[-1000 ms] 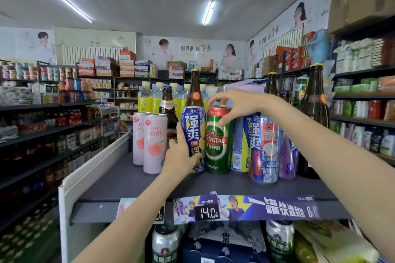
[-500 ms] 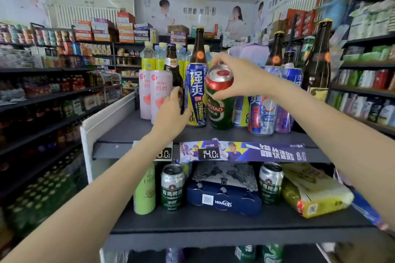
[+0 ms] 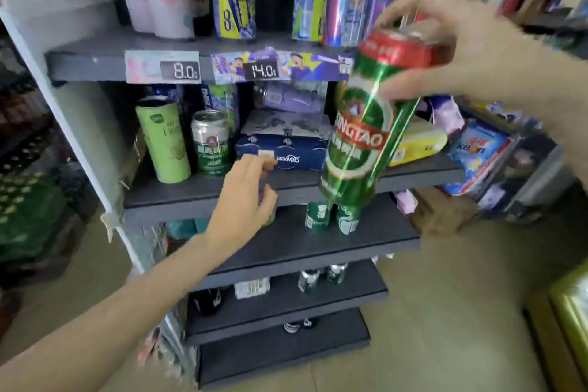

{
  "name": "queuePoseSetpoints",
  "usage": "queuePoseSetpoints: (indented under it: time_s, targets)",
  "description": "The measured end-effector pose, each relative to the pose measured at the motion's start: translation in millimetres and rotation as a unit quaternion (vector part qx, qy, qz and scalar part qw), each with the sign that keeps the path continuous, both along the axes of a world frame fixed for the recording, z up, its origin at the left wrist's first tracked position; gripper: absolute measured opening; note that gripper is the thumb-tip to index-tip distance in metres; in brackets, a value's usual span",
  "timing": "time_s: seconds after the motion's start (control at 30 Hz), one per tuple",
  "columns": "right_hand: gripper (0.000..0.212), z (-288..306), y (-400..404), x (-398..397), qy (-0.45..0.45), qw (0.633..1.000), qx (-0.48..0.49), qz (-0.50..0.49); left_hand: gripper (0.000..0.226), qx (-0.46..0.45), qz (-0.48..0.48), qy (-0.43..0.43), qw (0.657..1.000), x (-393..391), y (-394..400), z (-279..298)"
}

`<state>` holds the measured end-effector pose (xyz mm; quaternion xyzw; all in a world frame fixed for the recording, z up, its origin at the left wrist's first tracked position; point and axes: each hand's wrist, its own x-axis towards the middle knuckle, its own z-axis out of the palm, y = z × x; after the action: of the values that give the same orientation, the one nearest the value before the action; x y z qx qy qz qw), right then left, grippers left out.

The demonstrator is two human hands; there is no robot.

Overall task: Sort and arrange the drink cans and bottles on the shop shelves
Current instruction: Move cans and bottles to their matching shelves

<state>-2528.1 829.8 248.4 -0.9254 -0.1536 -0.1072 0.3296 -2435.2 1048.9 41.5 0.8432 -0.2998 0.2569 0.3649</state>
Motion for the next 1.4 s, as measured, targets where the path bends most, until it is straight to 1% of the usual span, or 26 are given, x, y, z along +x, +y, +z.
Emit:
queuePoseSetpoints:
  time_s: [0.1,0.17,0.23,0.3,0.37,0.43,0.5,0.57,0.63,0.73,0.77,0.83,0.93,1.03,1.23,1.4]
  targets:
    - [0.061,-79.0,-8.0,4.3,0.101,0.995,-0.018,0.001,0.035,0.058,0.058,0.082,0.993,5.8,-1.3,-39.0]
    - [0.064,-141.8,-11.8,17.9,0.143,0.989,-0.012,-0.034,0.035,0.067,0.093,0.112,0.987,7.3,3.7,-58.0]
    - [0.067,-203.0,-11.9,31.2,0.151,0.984,0.028,-0.09,0.039,0.088,0.105,0.104,0.985,4.7,9.1,-73.9]
    - [0.065,-253.2,-6.3,48.1,0.147,0.973,0.099,-0.145,0.046,0.106,0.108,0.103,0.983,0.1,12.0,-90.0]
    - [0.063,-290.3,5.7,63.8,0.137,0.963,0.148,-0.182,0.048,0.108,0.119,0.136,0.977,-6.1,13.5,-108.2]
    - [0.065,-319.0,20.7,78.5,0.12,0.953,0.183,-0.209,0.044,0.091,0.16,0.185,0.965,-11.6,17.5,-125.8]
    - [0.069,-336.9,35.7,93.0,0.096,0.946,0.215,-0.224,0.04,0.053,0.21,0.228,0.949,-14.9,24.3,-138.4]
    - [0.07,-344.8,49.0,111.8,0.074,0.942,0.227,-0.234,0.044,0.034,0.241,0.248,0.938,-16.5,31.0,-143.6]
    - [0.064,-348.7,58.5,135.4,0.063,0.943,0.215,-0.246,0.045,0.032,0.255,0.249,0.934,-16.2,35.9,-146.2]
    - [0.056,-356.2,67.4,170.3,0.093,0.95,0.167,-0.246,0.045,0.033,0.258,0.253,0.932,-11.4,37.2,-153.2]
    - [0.057,-360.1,69.7,178.1,0.097,0.95,0.174,-0.241,0.044,0.034,0.258,0.257,0.931,-9.5,36.2,-156.5]
    - [0.065,-368.4,73.4,186.1,0.091,0.943,0.208,-0.241,0.044,0.027,0.261,0.266,0.928,-6.2,33.1,-163.0]
    - [0.08,-376.5,78.9,185.5,0.09,0.931,0.233,-0.266,0.045,0.016,0.264,0.277,0.924,-1.1,29.8,-171.0]
    - [0.084,-390.1,82.0,183.2,0.105,0.915,0.258,-0.291,0.045,0.031,0.262,0.281,0.923,6.3,30.3,-177.9]
    - [0.084,-421.0,79.8,173.0,0.16,0.911,0.201,-0.321,0.044,0.021,0.267,0.32,0.909,14.3,29.8,-188.7]
    - [0.083,-414.9,72.3,201.3,0.18,0.915,0.169,-0.318,0.045,0.01,0.265,0.336,0.904,10.8,36.4,-196.0]
